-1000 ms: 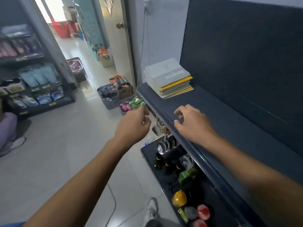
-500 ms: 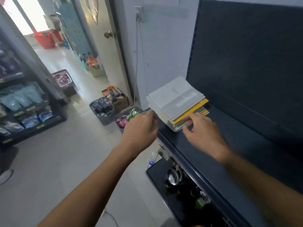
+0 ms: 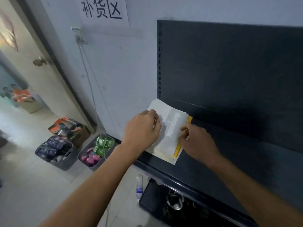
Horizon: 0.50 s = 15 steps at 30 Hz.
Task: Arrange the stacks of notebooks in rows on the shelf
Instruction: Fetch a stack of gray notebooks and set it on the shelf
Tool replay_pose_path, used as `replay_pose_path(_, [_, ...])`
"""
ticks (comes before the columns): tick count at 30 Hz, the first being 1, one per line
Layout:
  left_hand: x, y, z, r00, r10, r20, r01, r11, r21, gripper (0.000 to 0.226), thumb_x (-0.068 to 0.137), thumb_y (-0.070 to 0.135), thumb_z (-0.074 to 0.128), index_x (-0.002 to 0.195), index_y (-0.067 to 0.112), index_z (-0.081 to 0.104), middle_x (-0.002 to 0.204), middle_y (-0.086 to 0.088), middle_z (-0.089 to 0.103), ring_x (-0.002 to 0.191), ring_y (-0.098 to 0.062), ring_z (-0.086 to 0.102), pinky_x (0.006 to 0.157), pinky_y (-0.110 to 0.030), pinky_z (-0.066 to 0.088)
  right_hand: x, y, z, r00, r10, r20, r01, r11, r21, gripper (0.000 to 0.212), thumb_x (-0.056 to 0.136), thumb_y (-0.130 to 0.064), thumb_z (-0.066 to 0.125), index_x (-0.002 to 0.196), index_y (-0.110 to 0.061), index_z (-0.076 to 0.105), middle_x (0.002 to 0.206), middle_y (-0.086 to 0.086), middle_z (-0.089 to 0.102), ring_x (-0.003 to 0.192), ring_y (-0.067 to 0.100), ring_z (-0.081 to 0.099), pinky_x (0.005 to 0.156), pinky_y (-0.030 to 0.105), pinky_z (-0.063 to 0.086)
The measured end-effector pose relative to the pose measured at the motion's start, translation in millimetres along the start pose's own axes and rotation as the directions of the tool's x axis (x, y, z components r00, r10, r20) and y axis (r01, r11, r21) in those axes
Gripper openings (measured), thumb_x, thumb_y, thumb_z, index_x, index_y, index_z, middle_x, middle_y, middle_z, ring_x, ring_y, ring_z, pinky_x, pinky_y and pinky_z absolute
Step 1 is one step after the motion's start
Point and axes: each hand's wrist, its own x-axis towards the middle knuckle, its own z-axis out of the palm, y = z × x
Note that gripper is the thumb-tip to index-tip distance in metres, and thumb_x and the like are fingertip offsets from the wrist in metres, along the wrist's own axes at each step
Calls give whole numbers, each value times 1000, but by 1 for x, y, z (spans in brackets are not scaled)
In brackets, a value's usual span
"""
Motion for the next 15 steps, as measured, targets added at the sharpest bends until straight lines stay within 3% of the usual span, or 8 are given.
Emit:
replay_pose_path(4, [28, -30, 6, 997, 54, 49, -54, 998, 10, 33, 99, 41, 47, 118, 16, 59, 113, -2, 57, 104, -24, 56, 70, -33, 46, 3, -15, 15, 983, 176, -58, -171, 982, 79, 20, 93, -35, 54, 107, -23, 61, 100, -10, 62, 91, 17, 62, 83, 43, 54])
replay_pose_path(7, [43, -44, 14, 994, -3, 109, -1, 999, 43, 49, 98, 48, 51, 130, 10, 49, 127, -8, 49, 118, -29, 48, 76, -37, 45, 6, -22, 26, 962, 250, -112, -243, 967, 72, 23, 95, -35, 52, 107, -18, 60, 105, -5, 57, 95, 19, 59, 80, 37, 49])
replay_pose_path(10, [47, -51, 22, 989, -9, 145, 10, 1000, -6, 55, 97, 52, 53, 127, 5, 49, 121, -11, 52, 109, -29, 52, 75, -33, 40, 5, -25, 33, 942, 319, -101, -314, 947, 69, 25, 96, -35, 51, 85, -14, 55, 95, 2, 53, 89, 23, 57, 74, 37, 48])
replay_pose_path(15, [52, -54, 27, 976, -19, 217, 31, 998, -48, 46, 99, 48, 52, 115, 5, 53, 106, -9, 56, 83, -21, 48, 69, -32, 38, 12, -34, 41, 923, 369, -107, -370, 929, 13, 29, 97, -39, 49, 81, -15, 49, 101, 7, 50, 85, 29, 58, 76, 40, 52])
